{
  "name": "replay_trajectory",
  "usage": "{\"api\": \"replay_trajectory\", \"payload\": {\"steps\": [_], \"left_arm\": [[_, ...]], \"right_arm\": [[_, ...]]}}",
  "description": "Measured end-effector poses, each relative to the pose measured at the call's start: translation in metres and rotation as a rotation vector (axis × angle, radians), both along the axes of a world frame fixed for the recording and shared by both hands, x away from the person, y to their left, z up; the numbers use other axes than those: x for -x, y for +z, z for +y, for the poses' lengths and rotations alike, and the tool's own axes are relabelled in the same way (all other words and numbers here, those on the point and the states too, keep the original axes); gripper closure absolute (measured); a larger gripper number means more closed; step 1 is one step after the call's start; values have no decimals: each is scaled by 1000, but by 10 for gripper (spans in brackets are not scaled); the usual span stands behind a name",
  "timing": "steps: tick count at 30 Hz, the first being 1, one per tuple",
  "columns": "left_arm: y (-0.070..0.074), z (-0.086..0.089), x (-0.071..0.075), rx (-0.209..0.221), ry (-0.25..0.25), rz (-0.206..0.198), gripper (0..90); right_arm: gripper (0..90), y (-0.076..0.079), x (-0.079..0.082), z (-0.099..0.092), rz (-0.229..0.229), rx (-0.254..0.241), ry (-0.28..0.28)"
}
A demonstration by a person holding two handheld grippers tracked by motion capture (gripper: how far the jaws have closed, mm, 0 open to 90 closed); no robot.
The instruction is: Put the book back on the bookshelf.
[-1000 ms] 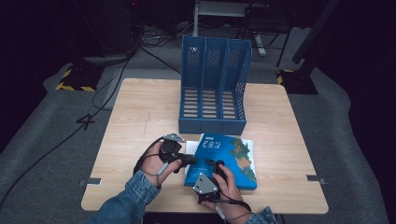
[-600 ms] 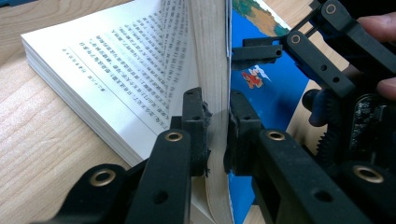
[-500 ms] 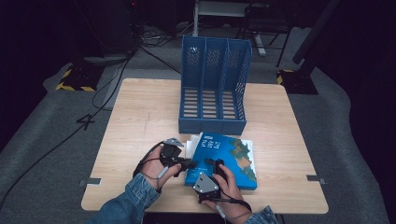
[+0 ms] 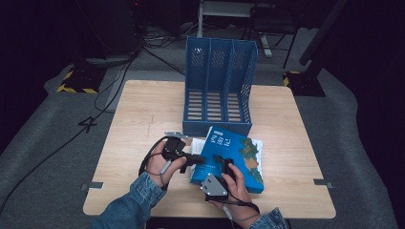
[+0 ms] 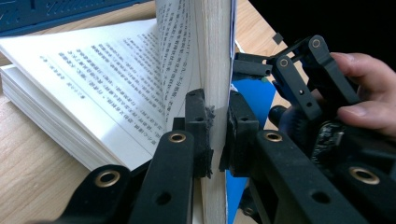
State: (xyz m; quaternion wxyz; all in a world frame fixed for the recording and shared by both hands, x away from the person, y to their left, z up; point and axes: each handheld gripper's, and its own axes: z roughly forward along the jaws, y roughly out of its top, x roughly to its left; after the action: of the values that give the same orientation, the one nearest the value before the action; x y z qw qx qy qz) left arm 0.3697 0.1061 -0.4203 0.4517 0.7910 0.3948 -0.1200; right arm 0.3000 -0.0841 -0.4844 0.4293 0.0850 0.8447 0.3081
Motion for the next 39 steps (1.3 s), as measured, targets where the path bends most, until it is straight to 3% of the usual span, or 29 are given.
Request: {"api": "replay_trajectory", "payload": {"steps": [10,16,17,18,19,22,26,27,28,30,31,32,33,34,35,37,39], "left_arm": [[-5,-4,2,12,34,-11,811],[-8,-5,2,-20,49,-48,803],[-9,-6,2,-33,63,-66,790],[-9,-6,2,-33,63,-66,787],[-12,-7,1,-28,74,-58,786],[-15,-8,1,-8,82,-48,780],[-15,-9,2,30,102,-73,746],[-15,-9,2,30,102,-73,729],[-14,-8,1,26,104,-95,729],[-11,-4,1,15,122,-117,649],[-6,2,0,-12,118,-141,626],[-6,2,0,-12,118,-141,653],[-4,7,-1,100,97,-105,595],[-4,7,-1,100,97,-105,573],[-3,8,0,95,94,-124,573],[-2,11,2,58,103,-196,538],[-1,18,3,60,120,-231,516]], "right_arm": [[0,-4,-9,4,-39,72,-73],[18,-3,-14,4,10,70,-65],[74,-1,-17,3,69,60,-55],[74,-1,-17,3,69,60,-55],[122,0,-18,2,112,73,-47],[171,1,-17,1,126,106,-42],[307,8,-14,-1,104,155,-41],[307,8,-14,-1,104,155,-41],[335,10,-12,-1,97,161,-43],[465,16,-10,-2,61,180,-32],[528,20,-9,-3,55,177,-32],[596,23,-10,-5,58,172,-29],[595,26,-15,-7,110,149,-23],[595,26,-15,-7,110,149,-23],[598,26,-19,-9,156,134,-3],[603,26,-20,-7,148,153,-3],[605,28,-22,-7,162,144,1]]}}
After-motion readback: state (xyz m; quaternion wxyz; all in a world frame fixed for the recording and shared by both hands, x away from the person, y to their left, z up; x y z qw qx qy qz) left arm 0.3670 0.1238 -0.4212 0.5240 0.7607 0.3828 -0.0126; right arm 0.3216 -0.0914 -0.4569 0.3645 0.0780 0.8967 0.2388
